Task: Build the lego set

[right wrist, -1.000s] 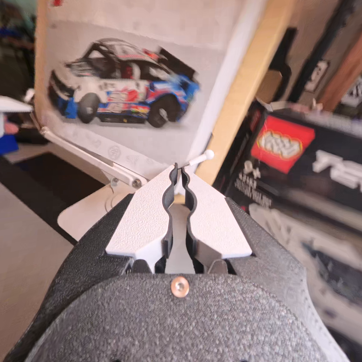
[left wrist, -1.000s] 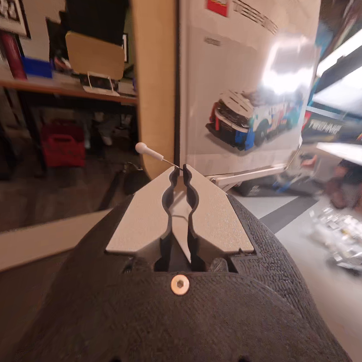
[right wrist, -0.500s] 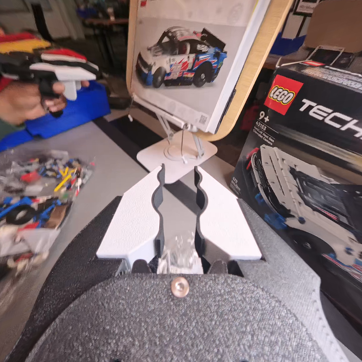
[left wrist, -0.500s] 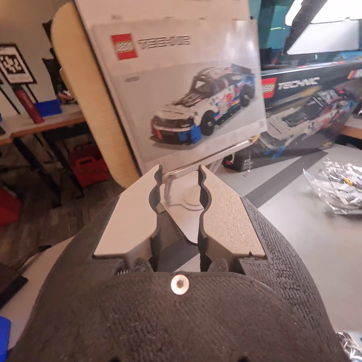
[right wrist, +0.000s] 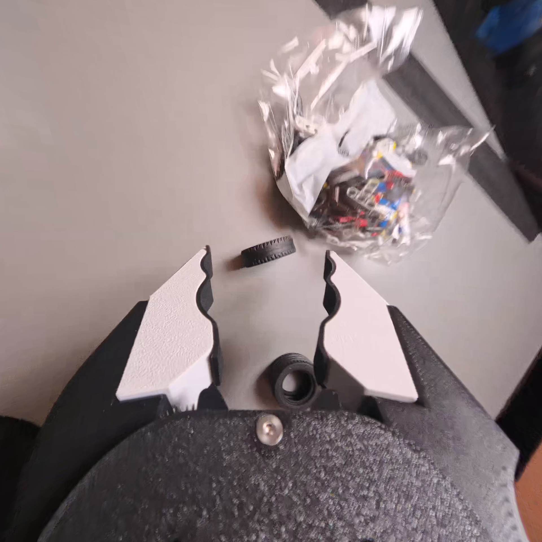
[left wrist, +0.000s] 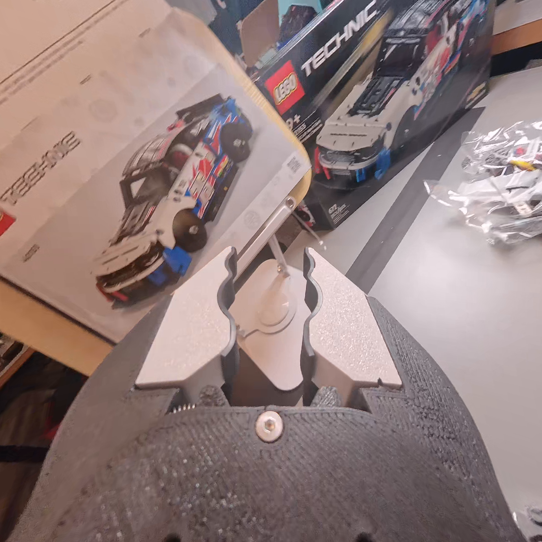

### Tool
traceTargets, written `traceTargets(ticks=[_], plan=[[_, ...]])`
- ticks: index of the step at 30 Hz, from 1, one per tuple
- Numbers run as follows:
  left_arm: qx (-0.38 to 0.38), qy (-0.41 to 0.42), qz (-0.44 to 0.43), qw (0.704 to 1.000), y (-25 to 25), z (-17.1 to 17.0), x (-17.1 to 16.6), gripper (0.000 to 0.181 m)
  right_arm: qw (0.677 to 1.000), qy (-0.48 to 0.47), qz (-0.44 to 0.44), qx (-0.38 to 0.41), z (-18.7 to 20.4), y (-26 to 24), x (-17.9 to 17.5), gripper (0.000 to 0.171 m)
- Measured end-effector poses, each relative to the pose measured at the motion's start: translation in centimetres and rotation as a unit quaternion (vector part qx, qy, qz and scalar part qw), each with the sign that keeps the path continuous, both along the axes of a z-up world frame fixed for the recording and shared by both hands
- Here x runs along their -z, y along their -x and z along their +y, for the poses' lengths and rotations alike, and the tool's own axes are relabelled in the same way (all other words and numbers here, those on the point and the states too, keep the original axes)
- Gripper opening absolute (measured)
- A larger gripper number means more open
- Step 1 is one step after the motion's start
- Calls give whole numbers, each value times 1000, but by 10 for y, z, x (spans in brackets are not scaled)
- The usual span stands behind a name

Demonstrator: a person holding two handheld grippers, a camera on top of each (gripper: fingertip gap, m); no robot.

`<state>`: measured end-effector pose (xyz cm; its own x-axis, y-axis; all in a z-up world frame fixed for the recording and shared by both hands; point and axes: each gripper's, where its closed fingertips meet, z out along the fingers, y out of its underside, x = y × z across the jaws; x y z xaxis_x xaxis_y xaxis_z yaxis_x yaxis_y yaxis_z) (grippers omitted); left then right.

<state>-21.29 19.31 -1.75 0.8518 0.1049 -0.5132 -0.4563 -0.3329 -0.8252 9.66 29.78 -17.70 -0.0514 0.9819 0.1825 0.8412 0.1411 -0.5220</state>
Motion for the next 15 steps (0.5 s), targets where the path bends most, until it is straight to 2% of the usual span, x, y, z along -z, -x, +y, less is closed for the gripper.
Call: traceTargets(ticks=[2,5,8,10,12,13,15], plan=[[12,0,5,1000,-14,8,-6,43,998,47,-10,36,0,1,25,72],[27,-2,15,1000,-34,7,-12,41,995,90,38,26,-4,10,22,13],[36,2,21,999,-49,-8,-9,37,976,205,73,-26,-24,11,0,12],[42,10,7,999,-57,-20,-1,36,963,267,30,-28,-23,-1,5,12],[47,18,-9,999,-66,-32,8,36,963,270,-9,-6,-4,-9,19,12],[49,19,-14,999,-70,-38,10,36,964,264,-32,7,7,-15,27,16],[54,18,-18,998,-79,-49,12,36,964,255,-65,35,25,-24,37,43]])
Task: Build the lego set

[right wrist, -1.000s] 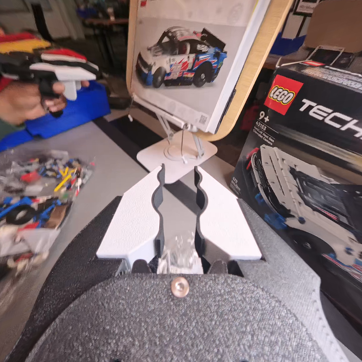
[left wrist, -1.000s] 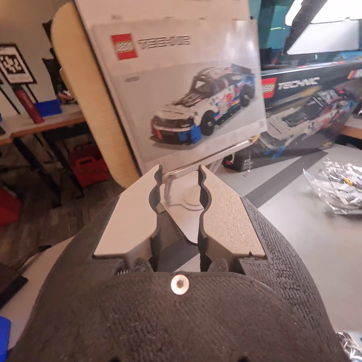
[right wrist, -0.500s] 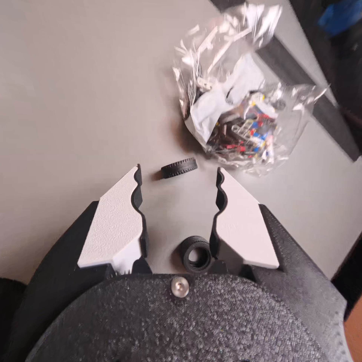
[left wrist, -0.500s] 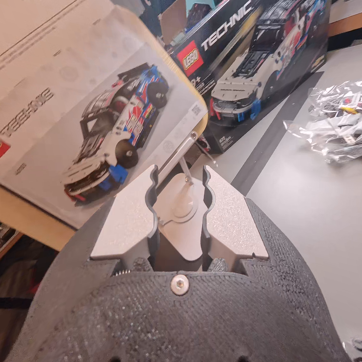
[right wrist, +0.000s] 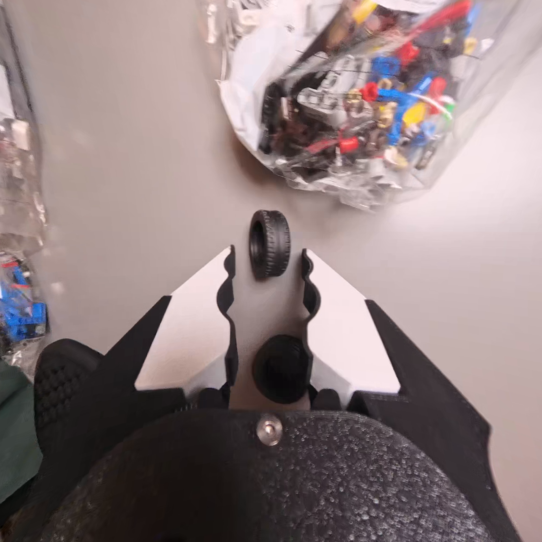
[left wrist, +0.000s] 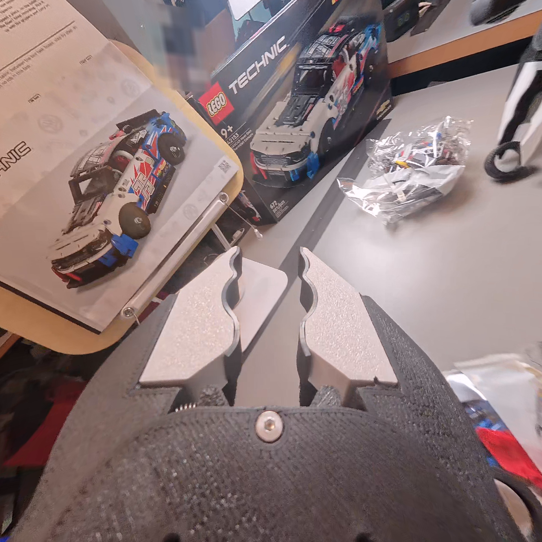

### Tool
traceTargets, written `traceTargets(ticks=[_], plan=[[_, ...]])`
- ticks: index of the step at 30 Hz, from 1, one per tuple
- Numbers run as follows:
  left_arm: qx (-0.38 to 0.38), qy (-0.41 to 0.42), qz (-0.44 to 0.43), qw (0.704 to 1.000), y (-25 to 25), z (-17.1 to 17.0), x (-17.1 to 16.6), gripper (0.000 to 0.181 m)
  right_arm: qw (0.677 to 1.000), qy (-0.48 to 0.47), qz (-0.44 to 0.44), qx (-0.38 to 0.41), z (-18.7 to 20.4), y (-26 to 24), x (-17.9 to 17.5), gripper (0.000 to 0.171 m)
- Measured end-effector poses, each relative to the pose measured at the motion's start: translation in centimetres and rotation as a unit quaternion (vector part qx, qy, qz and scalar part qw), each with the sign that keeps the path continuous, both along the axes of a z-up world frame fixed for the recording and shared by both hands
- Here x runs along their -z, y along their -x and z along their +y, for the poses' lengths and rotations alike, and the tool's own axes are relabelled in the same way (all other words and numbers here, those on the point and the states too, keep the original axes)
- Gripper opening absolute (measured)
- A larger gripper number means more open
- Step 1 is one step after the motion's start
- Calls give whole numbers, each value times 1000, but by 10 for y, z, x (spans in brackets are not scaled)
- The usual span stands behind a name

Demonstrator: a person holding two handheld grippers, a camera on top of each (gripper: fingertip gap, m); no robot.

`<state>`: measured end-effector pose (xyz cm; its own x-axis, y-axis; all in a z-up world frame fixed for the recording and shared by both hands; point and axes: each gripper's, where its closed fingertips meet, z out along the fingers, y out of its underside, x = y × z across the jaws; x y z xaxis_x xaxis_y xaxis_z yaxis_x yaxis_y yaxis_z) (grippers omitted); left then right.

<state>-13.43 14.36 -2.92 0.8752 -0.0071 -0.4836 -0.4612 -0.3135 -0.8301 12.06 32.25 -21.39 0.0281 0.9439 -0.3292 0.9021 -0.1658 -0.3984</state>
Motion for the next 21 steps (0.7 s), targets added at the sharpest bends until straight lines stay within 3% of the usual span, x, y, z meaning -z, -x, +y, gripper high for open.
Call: traceTargets(ticks=[5,8,11,16,21], plan=[[4,-4,0,1000,-17,-28,-7,36,995,-91,-12,49,51,-12,-5,48],[6,-8,2,1000,-26,-46,-14,35,991,-113,46,52,50,-10,-29,49],[5,-6,5,1000,-34,-70,-15,36,979,-136,152,26,22,-7,-75,45],[3,0,-30,1000,-51,-120,1,35,946,-174,256,-102,-81,-31,-121,44],[-17,23,-43,999,-68,-172,27,36,911,-89,245,-321,-260,-84,-101,43]])
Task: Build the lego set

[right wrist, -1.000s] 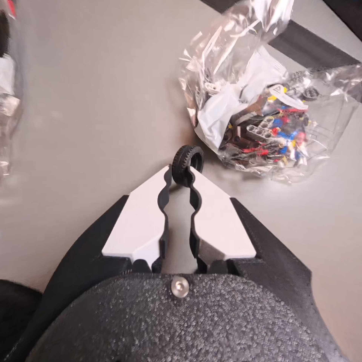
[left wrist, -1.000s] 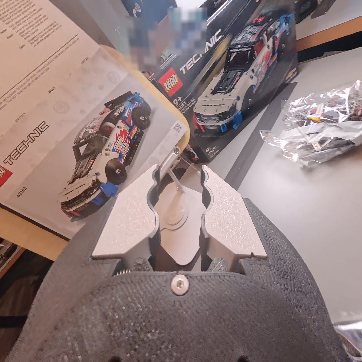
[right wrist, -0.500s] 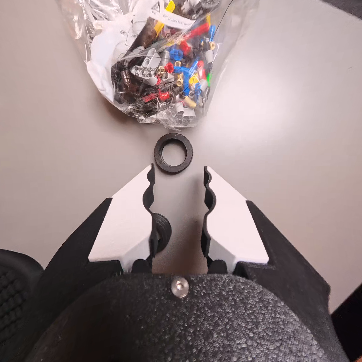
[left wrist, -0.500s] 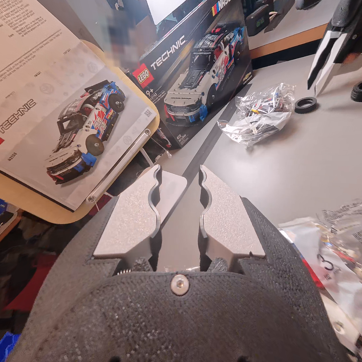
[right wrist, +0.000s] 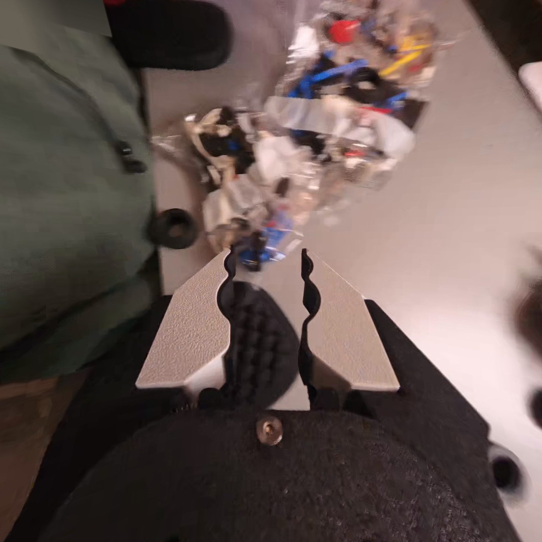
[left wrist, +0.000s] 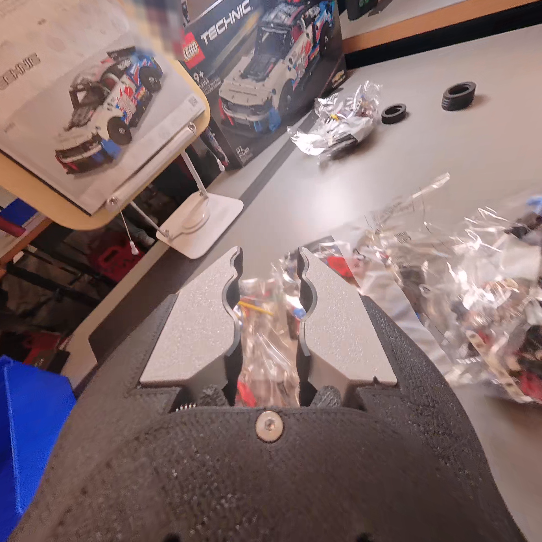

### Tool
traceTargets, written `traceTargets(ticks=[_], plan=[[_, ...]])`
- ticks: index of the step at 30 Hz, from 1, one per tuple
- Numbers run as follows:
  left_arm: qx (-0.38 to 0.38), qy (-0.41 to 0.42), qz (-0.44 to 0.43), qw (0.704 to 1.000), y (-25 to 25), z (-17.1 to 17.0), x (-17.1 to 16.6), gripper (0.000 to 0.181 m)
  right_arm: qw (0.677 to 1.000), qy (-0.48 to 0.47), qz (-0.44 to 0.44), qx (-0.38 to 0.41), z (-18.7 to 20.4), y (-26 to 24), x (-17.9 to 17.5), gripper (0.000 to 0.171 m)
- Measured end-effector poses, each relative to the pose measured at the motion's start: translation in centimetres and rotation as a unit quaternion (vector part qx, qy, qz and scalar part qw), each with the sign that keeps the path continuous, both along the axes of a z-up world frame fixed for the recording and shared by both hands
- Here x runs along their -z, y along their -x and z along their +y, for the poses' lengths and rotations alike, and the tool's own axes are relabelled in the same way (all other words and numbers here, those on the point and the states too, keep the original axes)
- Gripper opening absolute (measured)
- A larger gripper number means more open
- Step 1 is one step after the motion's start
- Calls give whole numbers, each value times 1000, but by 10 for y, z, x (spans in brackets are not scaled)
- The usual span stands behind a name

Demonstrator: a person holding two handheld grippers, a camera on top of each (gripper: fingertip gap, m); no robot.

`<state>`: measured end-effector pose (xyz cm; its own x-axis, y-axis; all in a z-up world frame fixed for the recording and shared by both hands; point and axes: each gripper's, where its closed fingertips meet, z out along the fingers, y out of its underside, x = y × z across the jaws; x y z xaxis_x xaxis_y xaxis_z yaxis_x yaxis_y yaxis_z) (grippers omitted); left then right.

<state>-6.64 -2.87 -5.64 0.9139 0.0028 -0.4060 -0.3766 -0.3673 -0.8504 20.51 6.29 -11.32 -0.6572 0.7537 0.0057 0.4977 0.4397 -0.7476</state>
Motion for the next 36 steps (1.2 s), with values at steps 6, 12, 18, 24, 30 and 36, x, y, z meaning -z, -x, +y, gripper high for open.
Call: traceTargets(ticks=[6,12,18,24,30,36], plan=[[-17,-5,-27,999,-20,-44,20,36,986,-61,-93,-122,-117,-33,73,64],[-30,-29,-47,998,-27,-73,24,35,984,-113,-91,-107,-119,-21,90,39],[-40,-19,-71,996,-25,-96,38,36,993,-77,5,88,7,28,15,39],[-43,-4,-108,993,-17,-93,59,37,935,-143,-51,319,182,66,77,40],[-42,22,-97,994,-14,-85,71,37,920,-132,-98,355,221,91,104,42],[-43,21,-113,992,-9,-80,80,37,934,-99,-60,338,207,104,65,62]])
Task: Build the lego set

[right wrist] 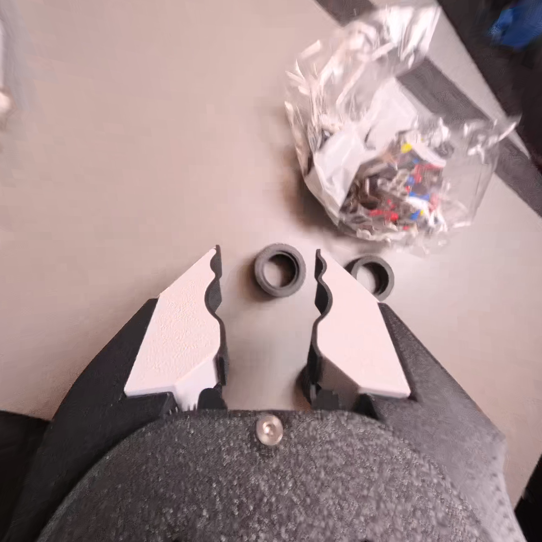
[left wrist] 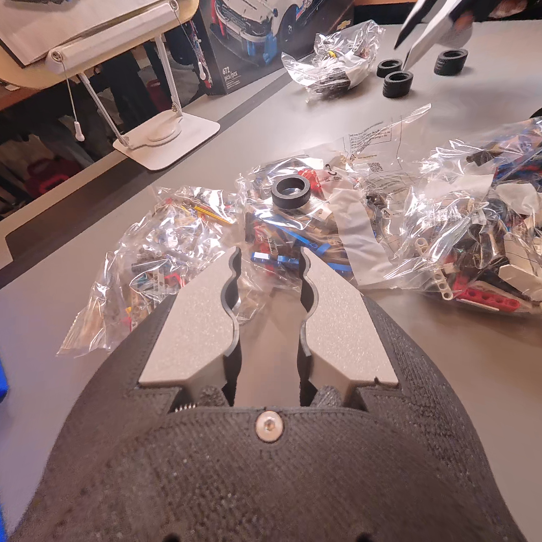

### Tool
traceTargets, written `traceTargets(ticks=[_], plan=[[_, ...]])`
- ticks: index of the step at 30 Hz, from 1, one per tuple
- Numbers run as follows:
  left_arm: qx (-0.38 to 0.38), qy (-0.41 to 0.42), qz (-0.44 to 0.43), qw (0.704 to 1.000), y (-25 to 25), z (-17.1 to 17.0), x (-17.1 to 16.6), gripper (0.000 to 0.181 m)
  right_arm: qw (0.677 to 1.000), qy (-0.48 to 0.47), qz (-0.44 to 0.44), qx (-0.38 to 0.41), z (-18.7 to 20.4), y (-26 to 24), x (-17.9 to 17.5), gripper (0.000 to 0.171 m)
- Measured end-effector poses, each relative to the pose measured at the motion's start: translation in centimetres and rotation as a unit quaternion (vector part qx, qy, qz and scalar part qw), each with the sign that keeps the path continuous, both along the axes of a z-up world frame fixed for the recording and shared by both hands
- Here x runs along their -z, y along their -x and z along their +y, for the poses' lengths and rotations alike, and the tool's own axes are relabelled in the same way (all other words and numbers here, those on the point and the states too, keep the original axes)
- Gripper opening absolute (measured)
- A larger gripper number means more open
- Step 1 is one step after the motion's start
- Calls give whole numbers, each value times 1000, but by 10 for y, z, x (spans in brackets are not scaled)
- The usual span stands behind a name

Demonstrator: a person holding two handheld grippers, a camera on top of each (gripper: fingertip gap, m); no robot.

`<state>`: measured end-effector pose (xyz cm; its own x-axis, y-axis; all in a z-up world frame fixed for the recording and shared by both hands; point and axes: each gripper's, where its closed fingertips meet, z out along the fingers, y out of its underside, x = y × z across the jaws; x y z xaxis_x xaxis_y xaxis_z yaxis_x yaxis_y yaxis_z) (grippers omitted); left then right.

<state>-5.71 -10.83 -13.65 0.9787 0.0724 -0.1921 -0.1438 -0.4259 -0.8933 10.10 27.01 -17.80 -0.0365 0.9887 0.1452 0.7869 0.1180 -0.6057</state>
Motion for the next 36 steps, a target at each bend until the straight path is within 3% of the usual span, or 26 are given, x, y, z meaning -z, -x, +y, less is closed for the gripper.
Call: traceTargets(ticks=[3,6,9,11,14,16,20,24,28,32,35,36], plan=[[1,-15,-14,1000,0,5,0,37,985,26,104,-133,-87,35,-63,60],[7,-31,-33,999,-3,10,-2,40,955,16,132,-267,-186,71,-83,54],[3,-56,-43,997,-5,10,-12,41,938,13,94,-332,-250,110,-51,54],[-5,-69,-37,997,-5,7,-18,41,938,-19,60,-342,-262,139,-21,58],[-13,-77,-27,997,-5,0,-21,41,940,28,16,-341,-277,157,6,53],[-19,-79,-29,996,-4,-3,-18,41,940,10,16,-342,-274,163,7,41],[-27,-79,-43,996,2,-9,-11,41,945,-3,61,-321,-247,144,-30,40],[-30,-87,-50,995,7,-11,-11,40,981,-19,55,-187,-138,98,-51,40],[-29,-86,-52,995,8,-7,-9,40,998,-36,-19,-54,-36,38,-8,41],[-31,-78,-43,996,7,-3,-7,40,999,-10,-41,-10,-16,11,35,42],[-34,-76,-44,996,8,0,-9,40,1000,-11,-19,10,-12,14,30,44],[-34,-77,-46,995,9,2,-11,40,1000,0,-6,14,-15,17,23,52]])
